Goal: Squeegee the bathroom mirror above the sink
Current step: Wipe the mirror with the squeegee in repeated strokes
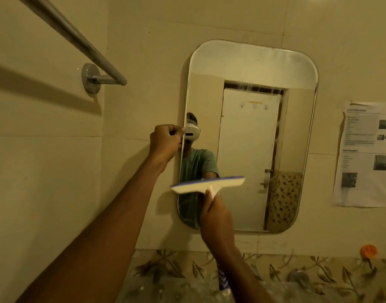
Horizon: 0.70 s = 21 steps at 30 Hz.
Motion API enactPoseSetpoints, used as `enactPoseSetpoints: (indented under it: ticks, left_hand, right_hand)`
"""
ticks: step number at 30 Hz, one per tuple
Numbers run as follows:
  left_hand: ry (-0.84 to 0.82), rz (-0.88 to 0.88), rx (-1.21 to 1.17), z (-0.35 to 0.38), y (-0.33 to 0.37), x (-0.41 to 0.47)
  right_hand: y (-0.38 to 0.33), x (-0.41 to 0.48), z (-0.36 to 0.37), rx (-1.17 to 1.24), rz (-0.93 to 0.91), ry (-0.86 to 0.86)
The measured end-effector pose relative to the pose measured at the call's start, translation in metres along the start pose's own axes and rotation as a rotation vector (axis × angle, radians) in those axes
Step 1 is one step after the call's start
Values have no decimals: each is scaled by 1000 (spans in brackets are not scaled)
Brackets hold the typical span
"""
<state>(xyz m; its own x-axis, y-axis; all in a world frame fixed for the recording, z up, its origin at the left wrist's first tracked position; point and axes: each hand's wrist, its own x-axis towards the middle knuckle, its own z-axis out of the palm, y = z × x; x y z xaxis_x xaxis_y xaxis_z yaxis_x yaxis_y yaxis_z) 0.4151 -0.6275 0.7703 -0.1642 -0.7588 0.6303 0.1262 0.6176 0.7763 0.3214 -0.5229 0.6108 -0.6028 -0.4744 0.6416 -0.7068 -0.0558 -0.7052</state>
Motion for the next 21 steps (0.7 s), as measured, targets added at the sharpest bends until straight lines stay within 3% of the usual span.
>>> enactPoseSetpoints:
  ticks: [4, 11, 21]
  left_hand:
    - [5, -21, 28, 1, -17, -19]
    - [-12, -49, 78, -2, -29, -32]
    - [-5, -23, 54, 0, -37, -40]
  right_hand:
    - [3, -17, 2, -5, 44, -65]
    - [-28, 29, -15, -20, -77, 57]
    - [28, -36, -3, -112, 59, -89]
